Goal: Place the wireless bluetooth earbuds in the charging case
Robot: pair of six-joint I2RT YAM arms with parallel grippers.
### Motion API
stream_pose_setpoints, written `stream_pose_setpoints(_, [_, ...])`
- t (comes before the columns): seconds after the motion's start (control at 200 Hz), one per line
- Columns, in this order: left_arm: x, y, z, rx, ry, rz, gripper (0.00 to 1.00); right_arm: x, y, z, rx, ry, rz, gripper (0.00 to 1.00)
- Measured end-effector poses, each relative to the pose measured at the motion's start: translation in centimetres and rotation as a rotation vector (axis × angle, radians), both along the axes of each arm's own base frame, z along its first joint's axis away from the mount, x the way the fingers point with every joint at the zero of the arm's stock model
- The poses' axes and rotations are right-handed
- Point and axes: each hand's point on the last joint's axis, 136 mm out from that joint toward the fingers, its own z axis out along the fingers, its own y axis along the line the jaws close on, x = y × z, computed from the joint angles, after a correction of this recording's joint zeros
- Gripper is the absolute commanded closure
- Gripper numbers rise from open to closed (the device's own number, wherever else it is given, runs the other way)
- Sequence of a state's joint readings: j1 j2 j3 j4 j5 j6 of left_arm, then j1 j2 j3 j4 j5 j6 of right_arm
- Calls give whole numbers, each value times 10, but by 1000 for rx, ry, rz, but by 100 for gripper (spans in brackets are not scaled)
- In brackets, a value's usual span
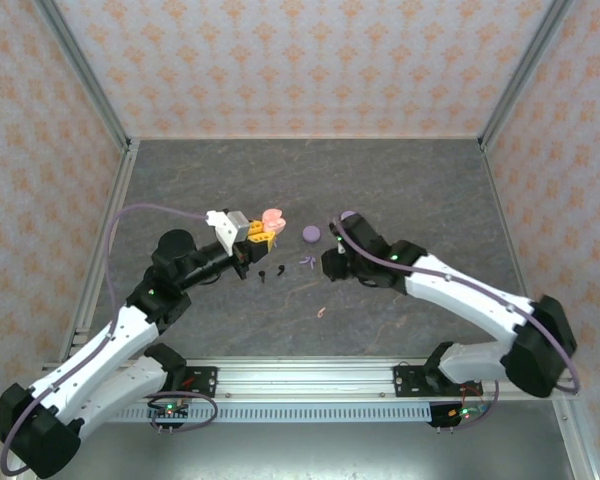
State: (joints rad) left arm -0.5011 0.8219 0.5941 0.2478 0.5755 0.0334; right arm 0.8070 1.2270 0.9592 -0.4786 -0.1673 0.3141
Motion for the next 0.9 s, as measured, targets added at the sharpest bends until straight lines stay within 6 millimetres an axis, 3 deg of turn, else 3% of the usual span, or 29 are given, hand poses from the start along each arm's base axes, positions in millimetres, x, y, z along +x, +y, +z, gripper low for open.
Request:
stream_pose_setpoints(0.165, [10, -10, -6, -7, 17, -18, 100, 6, 4, 92, 218, -212, -8, 80])
stream_pose_setpoints(0.345, [14, -23, 1, -19, 3, -52, 100, 6, 13, 148, 368, -347, 2, 80])
stream_pose_setpoints(0.54, [13, -33, 8, -28, -13, -80, 100, 6, 27, 168, 435, -405, 23, 80])
stream_pose_setpoints(0.896, [11, -39, 6, -22, -8, -104, 100, 18, 39, 174, 459, -433, 13, 80])
